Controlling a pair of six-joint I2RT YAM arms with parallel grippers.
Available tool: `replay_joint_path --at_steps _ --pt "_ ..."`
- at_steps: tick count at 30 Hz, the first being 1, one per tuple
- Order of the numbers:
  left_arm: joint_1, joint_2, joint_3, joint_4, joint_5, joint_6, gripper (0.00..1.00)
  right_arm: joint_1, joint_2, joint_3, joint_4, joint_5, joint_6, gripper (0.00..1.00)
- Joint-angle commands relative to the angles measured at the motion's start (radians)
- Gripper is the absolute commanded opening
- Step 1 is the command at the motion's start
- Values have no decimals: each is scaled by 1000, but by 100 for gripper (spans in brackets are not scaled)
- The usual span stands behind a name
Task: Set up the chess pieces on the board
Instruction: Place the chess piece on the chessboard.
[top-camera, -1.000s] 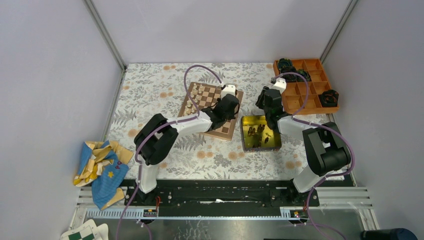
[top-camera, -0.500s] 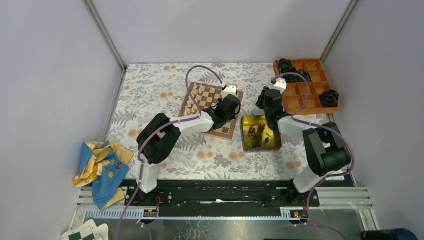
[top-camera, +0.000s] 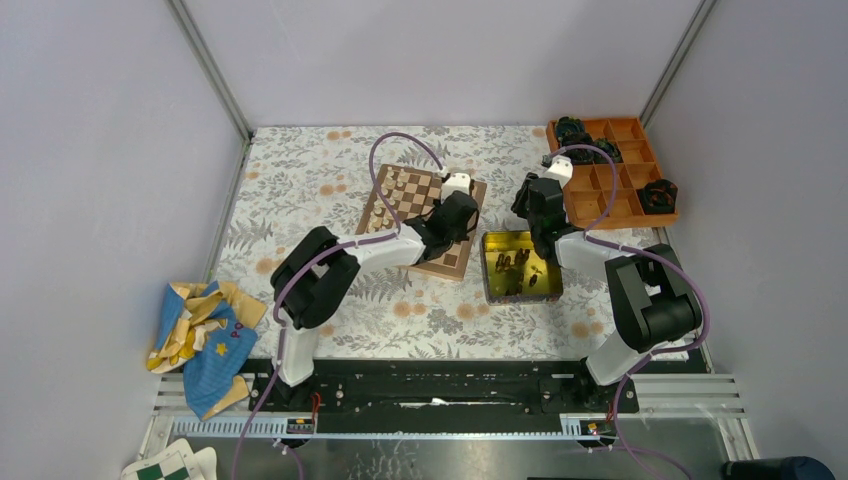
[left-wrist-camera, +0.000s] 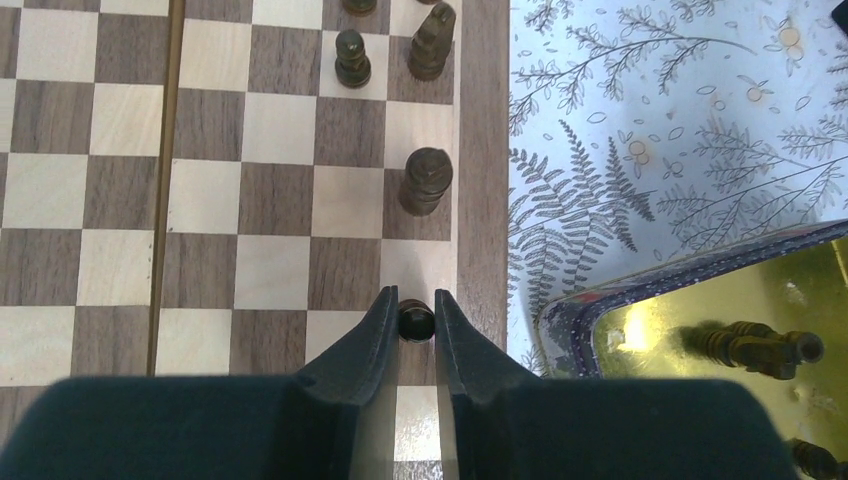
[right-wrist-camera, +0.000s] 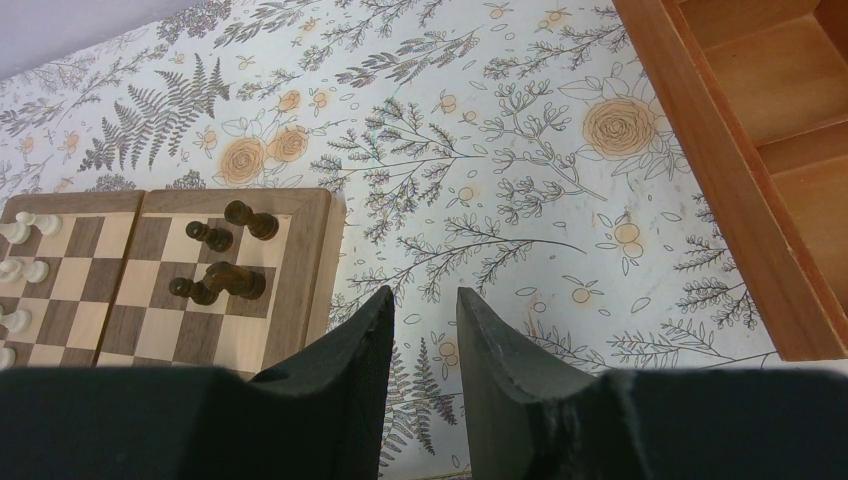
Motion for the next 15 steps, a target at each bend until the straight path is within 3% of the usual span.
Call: replay_joint_path --at_steps 1,15 --pt "1 -40 -27 48 -30 11 0 -7 2 10 58 -2 4 37" --pt "1 -51 -49 44 -23 -1 0 -7 11 16 59 -5 3 36"
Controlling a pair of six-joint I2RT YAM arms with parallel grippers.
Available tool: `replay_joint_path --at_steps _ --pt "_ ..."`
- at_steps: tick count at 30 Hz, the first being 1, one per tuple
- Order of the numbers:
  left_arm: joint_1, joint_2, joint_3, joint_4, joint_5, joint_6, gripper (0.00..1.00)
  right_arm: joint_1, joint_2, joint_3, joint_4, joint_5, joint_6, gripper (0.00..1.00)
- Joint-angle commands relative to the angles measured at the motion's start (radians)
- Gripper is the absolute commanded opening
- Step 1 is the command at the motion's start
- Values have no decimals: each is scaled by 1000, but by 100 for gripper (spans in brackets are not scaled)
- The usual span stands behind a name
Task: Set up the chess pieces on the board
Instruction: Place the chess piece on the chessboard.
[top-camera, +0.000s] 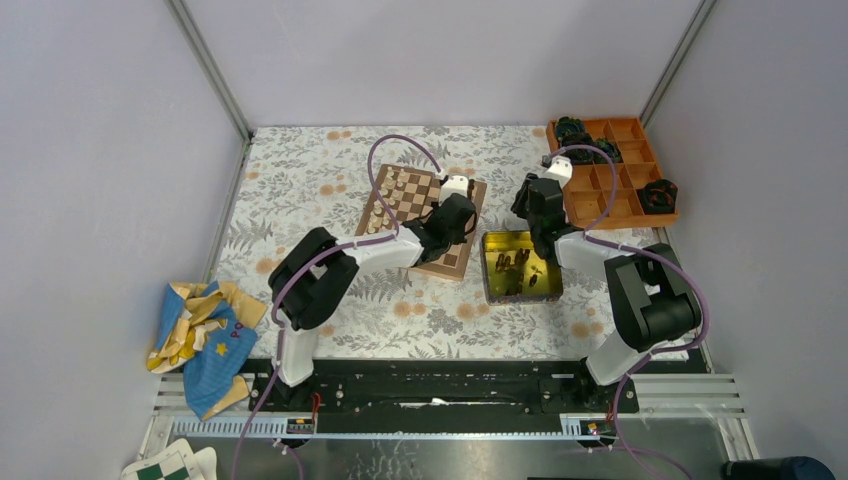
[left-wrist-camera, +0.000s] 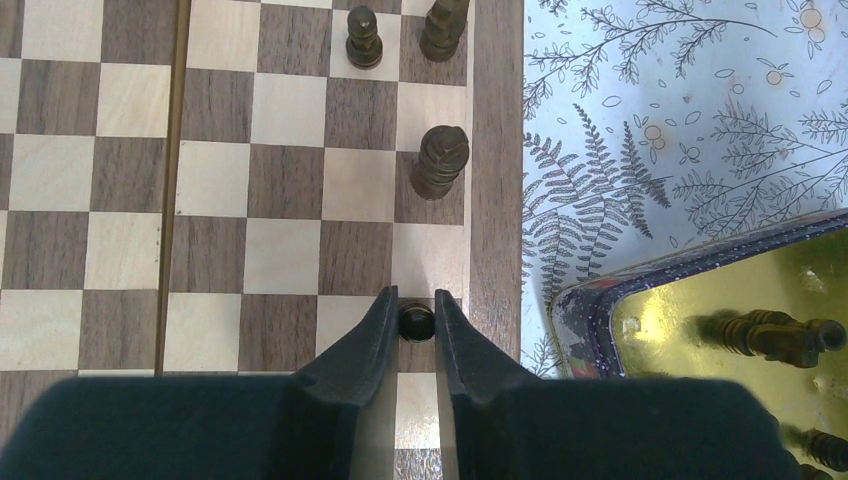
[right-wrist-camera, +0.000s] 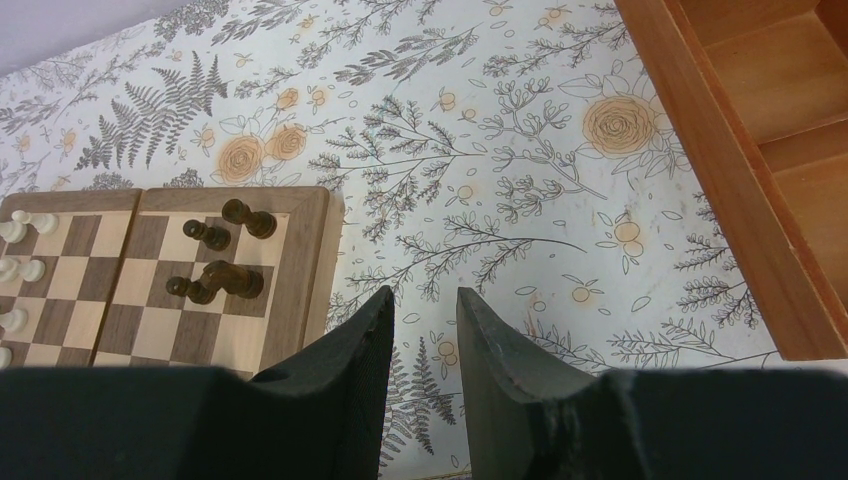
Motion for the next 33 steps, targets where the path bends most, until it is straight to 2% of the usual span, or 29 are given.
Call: replay_joint_path --at_steps 1,33 --pt "1 -39 -16 41 -23 0 0 -6 10 16 59 -6 4 37" --pt "1 -58 -52 68 8 -33 0 -5 21 27 47 -35 3 37"
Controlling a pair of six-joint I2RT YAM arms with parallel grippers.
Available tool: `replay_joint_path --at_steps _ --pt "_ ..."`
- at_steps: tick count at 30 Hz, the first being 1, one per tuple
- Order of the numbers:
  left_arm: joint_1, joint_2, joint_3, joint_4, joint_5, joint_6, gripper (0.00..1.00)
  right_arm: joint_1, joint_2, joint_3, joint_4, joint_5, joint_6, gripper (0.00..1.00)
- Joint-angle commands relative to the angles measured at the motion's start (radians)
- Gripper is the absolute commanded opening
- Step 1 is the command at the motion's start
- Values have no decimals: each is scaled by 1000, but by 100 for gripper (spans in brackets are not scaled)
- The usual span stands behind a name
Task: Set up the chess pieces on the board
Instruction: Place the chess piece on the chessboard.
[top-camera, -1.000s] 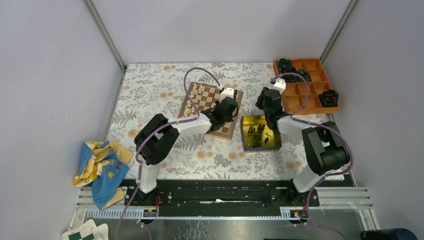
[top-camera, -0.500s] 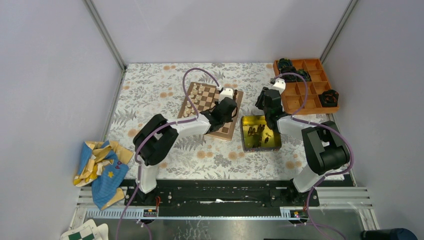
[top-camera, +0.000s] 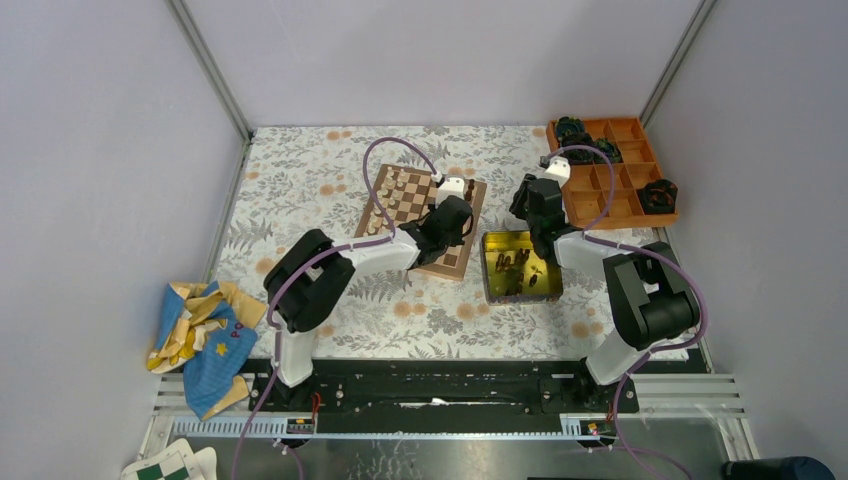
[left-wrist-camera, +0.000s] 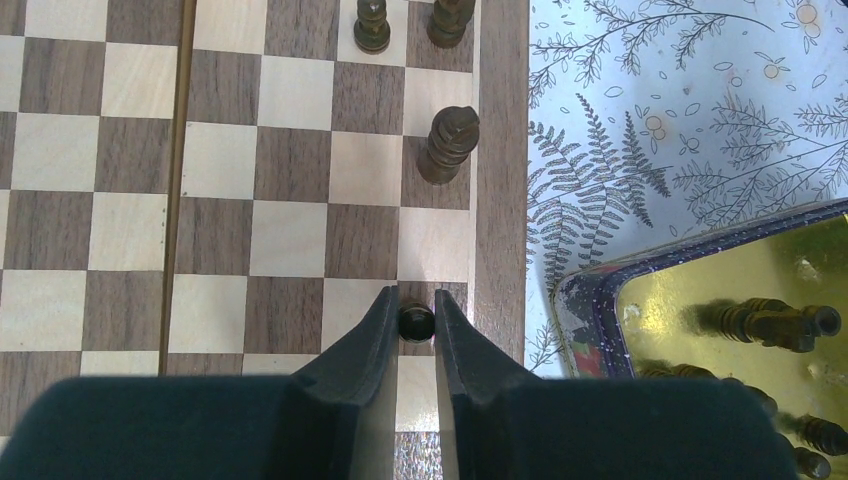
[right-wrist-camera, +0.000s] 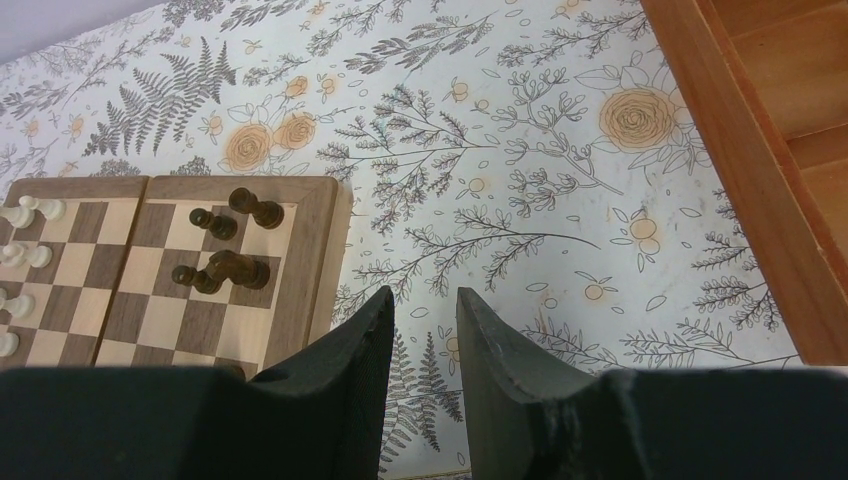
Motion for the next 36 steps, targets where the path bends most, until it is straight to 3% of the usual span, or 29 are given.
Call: replay_joint_path --at_steps 1,36 --pt "1 -26 -5 50 3 -13 0 -5 7 27 41 -10 3 37" --pt "-6 -7 7 48 30 -30 0 -6 10 30 37 -16 6 37"
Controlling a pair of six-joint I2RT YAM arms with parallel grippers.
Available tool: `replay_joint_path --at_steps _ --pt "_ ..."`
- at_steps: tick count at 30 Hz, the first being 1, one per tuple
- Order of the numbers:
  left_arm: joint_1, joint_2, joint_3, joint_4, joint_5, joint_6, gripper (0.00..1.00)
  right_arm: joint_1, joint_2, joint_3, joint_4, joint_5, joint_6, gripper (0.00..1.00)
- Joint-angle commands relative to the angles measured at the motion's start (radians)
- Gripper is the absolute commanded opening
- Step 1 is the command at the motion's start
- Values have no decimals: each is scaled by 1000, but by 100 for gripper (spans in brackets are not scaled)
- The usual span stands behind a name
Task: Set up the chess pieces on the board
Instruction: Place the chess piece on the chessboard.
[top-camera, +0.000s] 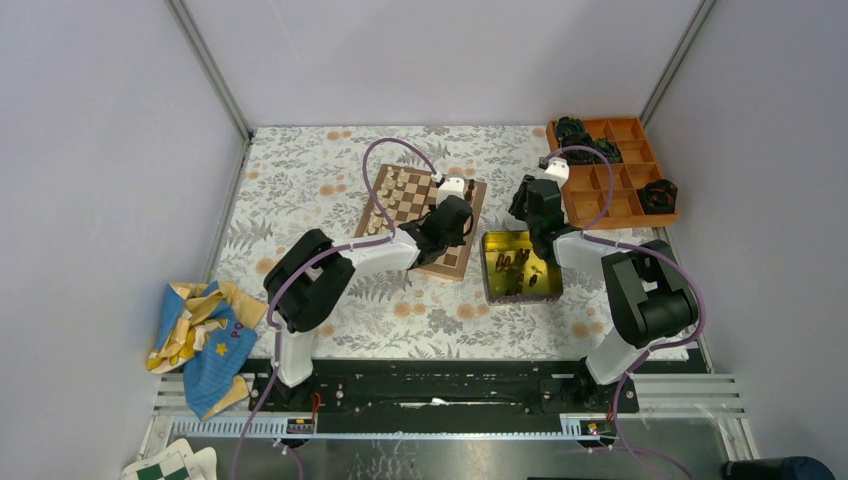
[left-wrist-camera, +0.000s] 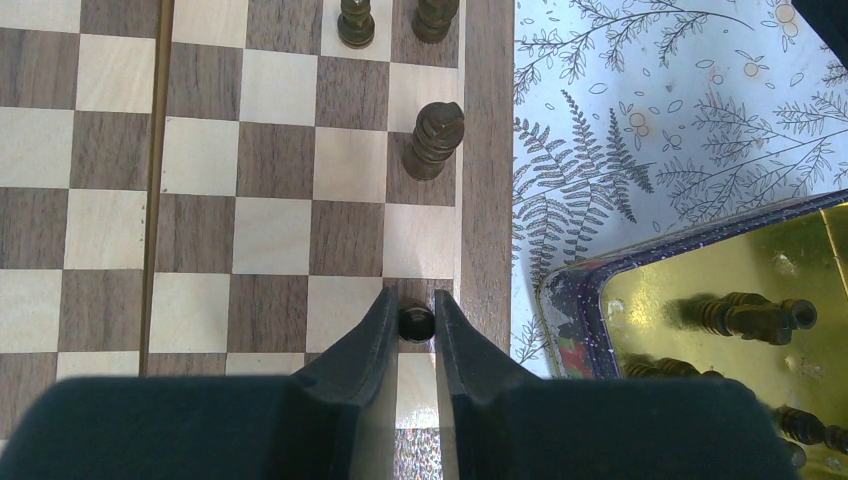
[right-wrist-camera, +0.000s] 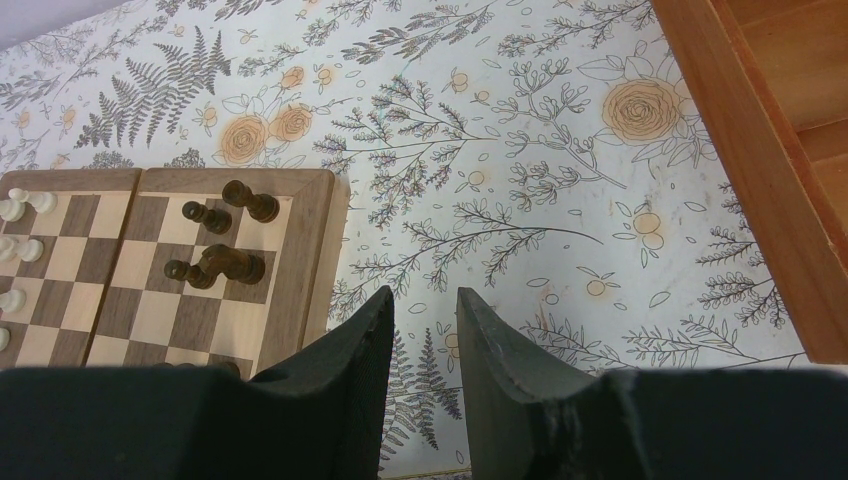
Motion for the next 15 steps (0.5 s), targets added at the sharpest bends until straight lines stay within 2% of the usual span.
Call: replay_joint_path --at_steps 1,5,15 --pt "-6 -8 6 45 4 -10 0 -6 -3 30 37 -9 6 37" --pt "-8 -2 9 41 4 -11 2 -7 -3 30 36 -10 6 37" --pt "-11 7 20 31 -3 -5 29 -6 -2 31 34 -9 4 37"
